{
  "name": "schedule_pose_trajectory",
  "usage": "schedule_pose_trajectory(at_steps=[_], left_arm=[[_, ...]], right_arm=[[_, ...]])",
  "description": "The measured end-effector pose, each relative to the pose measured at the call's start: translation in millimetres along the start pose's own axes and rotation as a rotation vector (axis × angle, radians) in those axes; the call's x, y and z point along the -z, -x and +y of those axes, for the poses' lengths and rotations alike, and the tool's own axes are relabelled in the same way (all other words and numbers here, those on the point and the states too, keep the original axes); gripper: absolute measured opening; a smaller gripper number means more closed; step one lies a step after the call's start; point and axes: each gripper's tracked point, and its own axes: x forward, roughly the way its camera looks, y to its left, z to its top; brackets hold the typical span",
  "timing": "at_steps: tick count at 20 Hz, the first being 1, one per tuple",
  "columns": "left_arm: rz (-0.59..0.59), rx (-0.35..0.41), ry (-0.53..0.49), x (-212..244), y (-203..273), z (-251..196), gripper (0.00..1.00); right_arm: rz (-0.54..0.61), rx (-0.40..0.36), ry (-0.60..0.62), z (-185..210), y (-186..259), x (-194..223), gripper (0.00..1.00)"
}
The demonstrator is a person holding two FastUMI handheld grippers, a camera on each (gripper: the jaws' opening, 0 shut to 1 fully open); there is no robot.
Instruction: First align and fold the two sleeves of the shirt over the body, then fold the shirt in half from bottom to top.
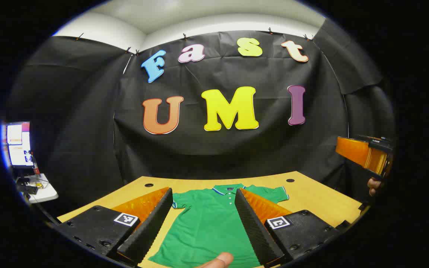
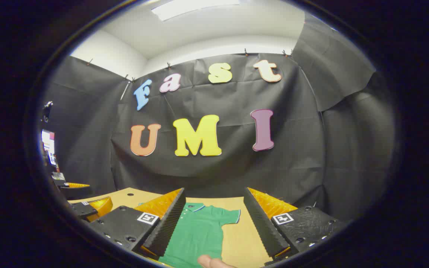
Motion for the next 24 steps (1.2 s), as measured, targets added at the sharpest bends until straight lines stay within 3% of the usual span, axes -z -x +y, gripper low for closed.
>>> schedule_pose_trajectory(at_steps=[6,14,24], left_arm=[[0.027,0.034,0.075,16,3,6,1.0],[0.041,-0.022,0.094,23,-8,40,1.0],[0.122,-0.057,0.181,46,-27,60,1.0]], right_arm=[[0.015,-0.013,0.07,28,11,14,0.95],[0.089,-0.05,0.04,46,4,42,0.95],[0.119,0.002,0.088,26,-15,64,0.95]])
